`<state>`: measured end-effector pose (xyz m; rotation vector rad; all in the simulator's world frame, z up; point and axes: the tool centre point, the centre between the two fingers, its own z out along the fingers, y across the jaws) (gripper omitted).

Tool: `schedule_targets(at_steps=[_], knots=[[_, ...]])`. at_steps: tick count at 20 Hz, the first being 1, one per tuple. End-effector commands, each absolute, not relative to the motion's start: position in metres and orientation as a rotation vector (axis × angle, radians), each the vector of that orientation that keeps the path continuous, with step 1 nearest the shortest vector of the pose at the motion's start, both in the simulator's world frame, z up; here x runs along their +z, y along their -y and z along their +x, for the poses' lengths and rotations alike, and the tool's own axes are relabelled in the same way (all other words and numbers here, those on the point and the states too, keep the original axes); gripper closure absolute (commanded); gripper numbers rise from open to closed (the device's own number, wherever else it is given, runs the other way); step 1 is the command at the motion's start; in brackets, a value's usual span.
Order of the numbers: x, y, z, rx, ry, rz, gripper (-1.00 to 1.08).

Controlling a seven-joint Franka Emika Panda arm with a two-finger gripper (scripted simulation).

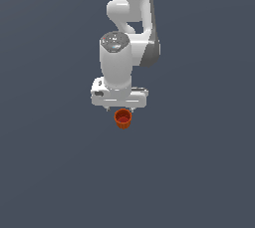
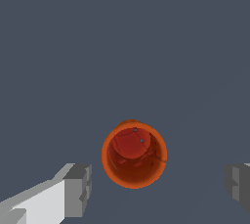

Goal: Pick up the object and move it to a goal position.

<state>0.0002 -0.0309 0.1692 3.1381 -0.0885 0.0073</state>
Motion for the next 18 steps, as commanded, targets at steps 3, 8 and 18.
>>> schedule_targets(at_steps=[3,8,18], knots=[[0.1697,0.03,0.0006,0.01,0.081,3.138,-0.2],[0.1731,0.0246,0.0031,0.025,0.036,3.139,-0.2],[0.1676,0.0227,0.0014,0.042,-0.019,3.15,-0.2]])
